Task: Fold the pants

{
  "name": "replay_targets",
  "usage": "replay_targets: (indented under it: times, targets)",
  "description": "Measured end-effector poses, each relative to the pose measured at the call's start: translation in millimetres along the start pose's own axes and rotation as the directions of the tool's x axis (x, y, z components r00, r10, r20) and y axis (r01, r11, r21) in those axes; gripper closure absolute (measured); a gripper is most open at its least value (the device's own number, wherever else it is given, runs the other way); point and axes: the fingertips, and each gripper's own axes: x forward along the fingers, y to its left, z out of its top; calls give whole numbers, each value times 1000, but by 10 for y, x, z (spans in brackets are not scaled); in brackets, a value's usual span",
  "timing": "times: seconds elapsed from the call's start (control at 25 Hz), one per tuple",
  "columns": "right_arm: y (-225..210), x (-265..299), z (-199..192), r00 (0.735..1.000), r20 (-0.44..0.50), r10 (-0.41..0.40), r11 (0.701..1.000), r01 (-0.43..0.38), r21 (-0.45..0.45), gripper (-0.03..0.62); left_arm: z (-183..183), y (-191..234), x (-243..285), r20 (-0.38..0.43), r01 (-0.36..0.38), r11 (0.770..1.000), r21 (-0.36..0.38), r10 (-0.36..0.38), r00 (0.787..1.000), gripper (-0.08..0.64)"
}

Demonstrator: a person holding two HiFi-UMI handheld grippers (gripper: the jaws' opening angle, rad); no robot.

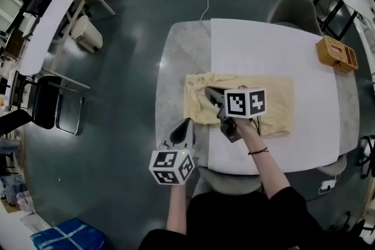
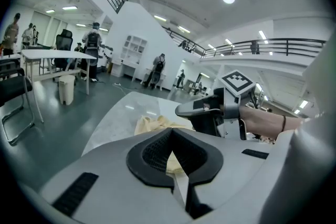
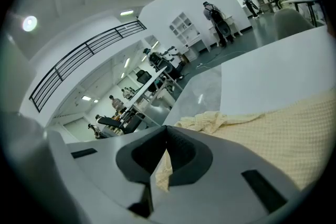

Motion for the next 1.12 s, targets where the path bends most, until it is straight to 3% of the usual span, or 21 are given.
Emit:
replay_targets:
  times: [0.36, 0.72, 1.0, 1.12]
  targets:
    - [-433, -775, 42, 989, 105, -103, 994, 106, -18, 578, 189, -289, 179, 5, 73, 996, 60, -74, 997, 545]
    - [-1027, -1503, 23, 967, 152, -206, 978, 208, 4, 578, 190, -866, 512, -26, 156, 981, 112, -154, 988, 546]
    - [-1490, -1968, -21, 948, 179, -262, 965, 252, 74, 578, 123, -1242, 780, -62, 205, 970, 132, -199, 978, 546]
    - [-1739, -2149, -67, 931, 176, -320, 947, 307, 98, 577, 69, -1384, 889, -82, 225, 964, 140, -215, 973, 546]
